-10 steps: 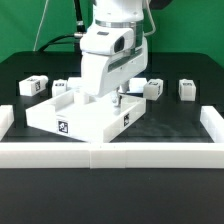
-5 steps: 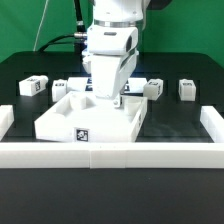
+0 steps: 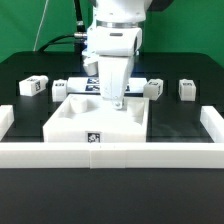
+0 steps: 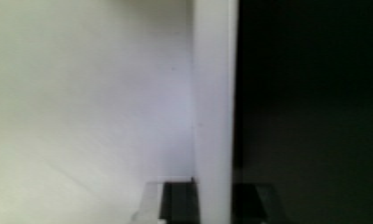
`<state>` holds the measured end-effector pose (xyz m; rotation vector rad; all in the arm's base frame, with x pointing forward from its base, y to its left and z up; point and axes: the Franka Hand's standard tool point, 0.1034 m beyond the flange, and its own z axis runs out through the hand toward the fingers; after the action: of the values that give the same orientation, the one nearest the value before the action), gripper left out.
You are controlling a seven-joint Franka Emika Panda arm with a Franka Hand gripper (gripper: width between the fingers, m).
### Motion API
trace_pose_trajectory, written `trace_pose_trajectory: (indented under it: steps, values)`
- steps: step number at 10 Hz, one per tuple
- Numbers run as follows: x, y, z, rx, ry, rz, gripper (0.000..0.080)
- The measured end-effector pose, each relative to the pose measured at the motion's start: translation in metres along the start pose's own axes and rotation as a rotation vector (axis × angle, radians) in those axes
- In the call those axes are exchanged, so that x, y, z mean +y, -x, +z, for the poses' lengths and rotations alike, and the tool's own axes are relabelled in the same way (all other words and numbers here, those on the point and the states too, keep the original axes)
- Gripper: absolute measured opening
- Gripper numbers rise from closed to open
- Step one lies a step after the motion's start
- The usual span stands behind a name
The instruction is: Assemble one leg
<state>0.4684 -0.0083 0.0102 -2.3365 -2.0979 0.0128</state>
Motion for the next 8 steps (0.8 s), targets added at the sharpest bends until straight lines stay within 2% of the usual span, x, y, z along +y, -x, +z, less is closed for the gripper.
trace_pose_trajectory:
  steps: [1, 4, 7, 8]
  values:
    - [0.003, 0.002, 0.001, 0.007, 0.01, -0.071, 0.006]
    - [0.007, -0.019, 0.002, 0.021, 0.026, -0.122, 0.006]
    - [0.007, -0.018, 0.002, 0.02, 0.024, -0.113, 0.006]
    - [0.006, -0.028, 0.001, 0.021, 0.014, -0.092, 0.006]
